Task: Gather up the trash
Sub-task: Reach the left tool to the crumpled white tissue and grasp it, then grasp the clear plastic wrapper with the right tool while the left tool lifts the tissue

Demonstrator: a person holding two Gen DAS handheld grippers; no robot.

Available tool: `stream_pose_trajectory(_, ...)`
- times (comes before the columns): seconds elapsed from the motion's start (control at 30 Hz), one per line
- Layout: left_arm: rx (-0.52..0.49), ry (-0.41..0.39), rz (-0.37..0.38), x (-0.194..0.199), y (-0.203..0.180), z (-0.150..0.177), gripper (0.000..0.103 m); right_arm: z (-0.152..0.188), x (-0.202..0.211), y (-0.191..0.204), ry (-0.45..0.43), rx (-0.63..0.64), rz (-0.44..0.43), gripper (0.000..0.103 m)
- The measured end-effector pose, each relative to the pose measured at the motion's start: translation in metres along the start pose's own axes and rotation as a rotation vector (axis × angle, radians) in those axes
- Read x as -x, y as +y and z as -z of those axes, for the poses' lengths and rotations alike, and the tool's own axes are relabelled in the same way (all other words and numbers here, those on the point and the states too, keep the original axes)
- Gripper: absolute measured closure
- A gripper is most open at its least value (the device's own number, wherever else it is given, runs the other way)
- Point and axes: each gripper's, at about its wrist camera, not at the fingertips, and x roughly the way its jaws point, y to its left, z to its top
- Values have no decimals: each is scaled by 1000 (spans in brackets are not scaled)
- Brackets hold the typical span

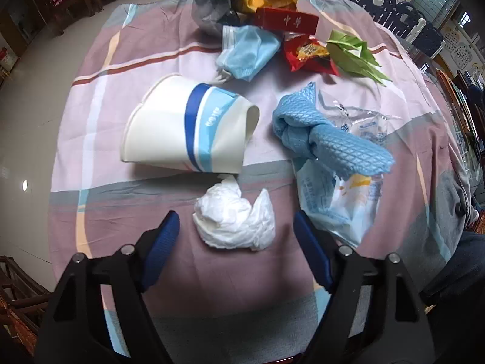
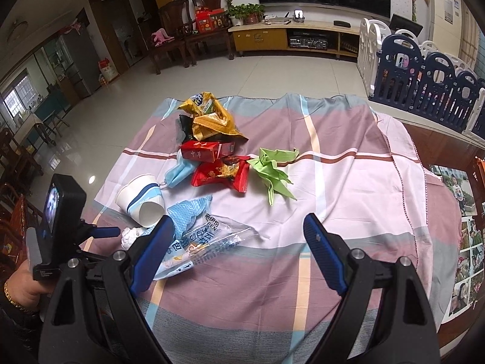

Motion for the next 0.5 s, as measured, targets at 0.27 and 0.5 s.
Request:
stream_pose_trajectory(0.27,-20,-57,-3,15,4,-3,82,1,-5,0,12,1,-2,18)
stream_pose_trajectory(0.5,115,-505,76,109,45,-7,82,4,-18,1,60,-15,-29,18)
